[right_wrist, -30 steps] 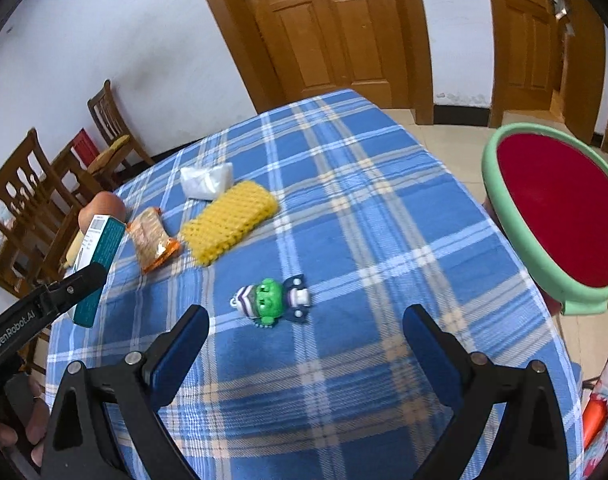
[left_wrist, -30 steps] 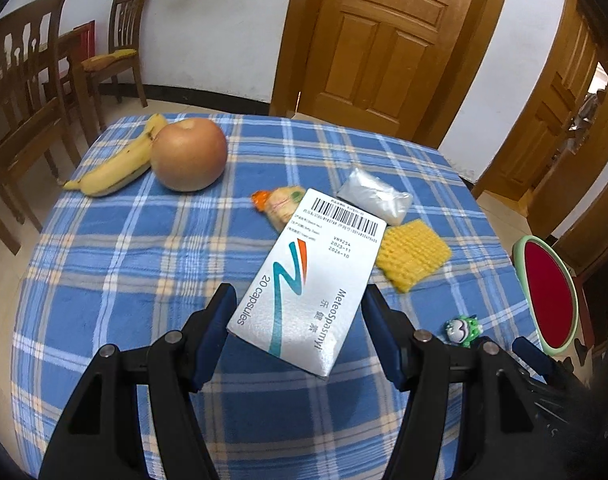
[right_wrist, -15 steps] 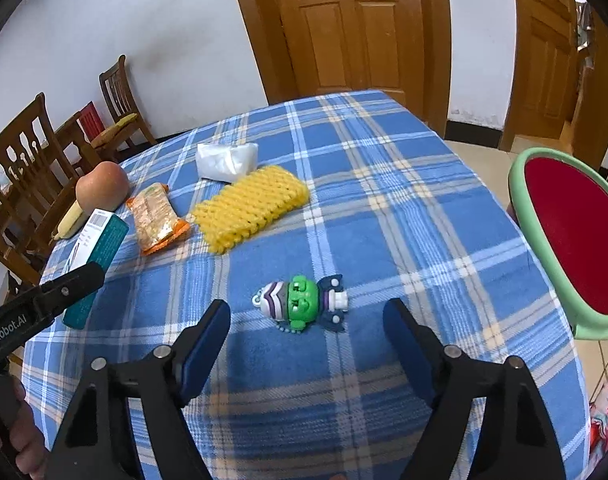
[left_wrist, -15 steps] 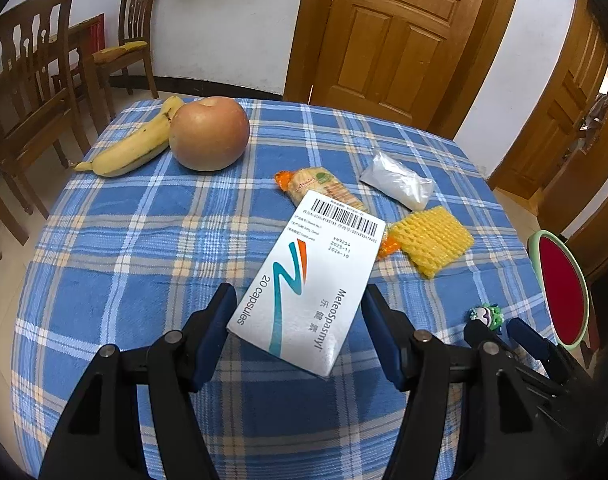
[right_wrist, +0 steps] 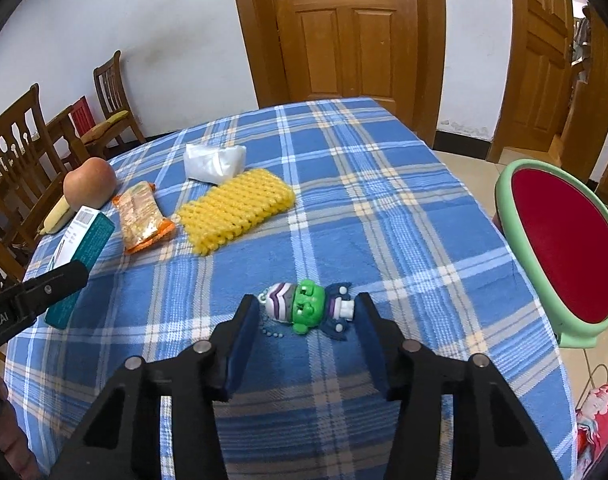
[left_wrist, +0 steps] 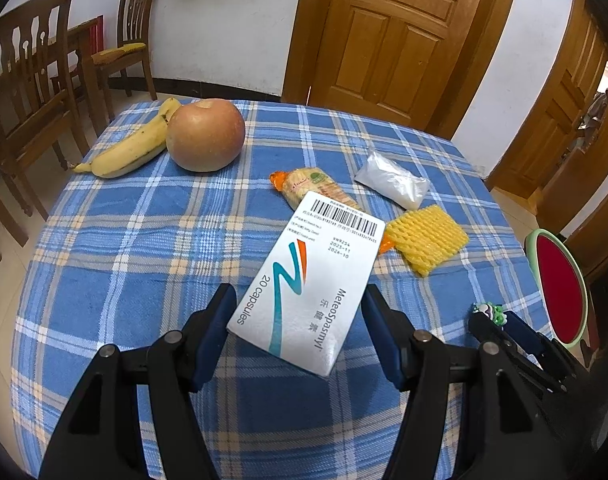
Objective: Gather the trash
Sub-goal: 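Grasp the white medicine box with the left tool while the right tool grasps the green toy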
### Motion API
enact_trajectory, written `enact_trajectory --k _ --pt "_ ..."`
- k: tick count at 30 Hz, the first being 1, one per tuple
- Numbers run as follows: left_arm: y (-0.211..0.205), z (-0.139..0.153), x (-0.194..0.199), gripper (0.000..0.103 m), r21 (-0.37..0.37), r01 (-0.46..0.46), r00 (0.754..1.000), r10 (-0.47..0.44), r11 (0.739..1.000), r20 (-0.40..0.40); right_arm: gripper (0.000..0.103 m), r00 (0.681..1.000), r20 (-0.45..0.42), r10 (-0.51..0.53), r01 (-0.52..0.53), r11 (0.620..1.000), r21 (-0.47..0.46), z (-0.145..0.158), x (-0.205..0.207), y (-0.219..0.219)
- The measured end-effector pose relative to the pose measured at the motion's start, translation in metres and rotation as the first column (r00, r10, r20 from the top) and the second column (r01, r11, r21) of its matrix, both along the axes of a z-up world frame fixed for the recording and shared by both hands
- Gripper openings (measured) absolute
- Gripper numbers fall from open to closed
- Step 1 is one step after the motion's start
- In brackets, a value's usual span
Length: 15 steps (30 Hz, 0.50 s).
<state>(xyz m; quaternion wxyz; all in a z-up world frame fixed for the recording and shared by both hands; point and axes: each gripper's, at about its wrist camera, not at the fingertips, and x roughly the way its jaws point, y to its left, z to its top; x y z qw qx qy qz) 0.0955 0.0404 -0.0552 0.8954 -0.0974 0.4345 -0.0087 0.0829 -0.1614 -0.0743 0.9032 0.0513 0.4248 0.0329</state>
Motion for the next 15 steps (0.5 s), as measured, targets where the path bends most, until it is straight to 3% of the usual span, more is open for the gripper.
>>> enact_trajectory --k 4,5,15 --pt "-0.002 0.004 -0.002 0.065 0.003 0.003 1.0 -0.003 1.0 0.007 0.052 1.0 0.003 0.0 0.0 1.0 0.018 0.001 -0.001 -0.002" --pt "-0.002 0.005 -0.002 0.065 0.004 0.004 1.0 -0.004 1.0 0.009 0.047 1.0 0.004 -0.003 0.003 1.0 0.023 0.001 -0.002 -0.004" --pt "-0.011 0.015 -0.007 0.065 0.013 0.026 0.999 -0.026 1.0 0.026 0.048 1.0 -0.006 -0.009 0.01 0.996 0.091 0.003 -0.012 -0.018"
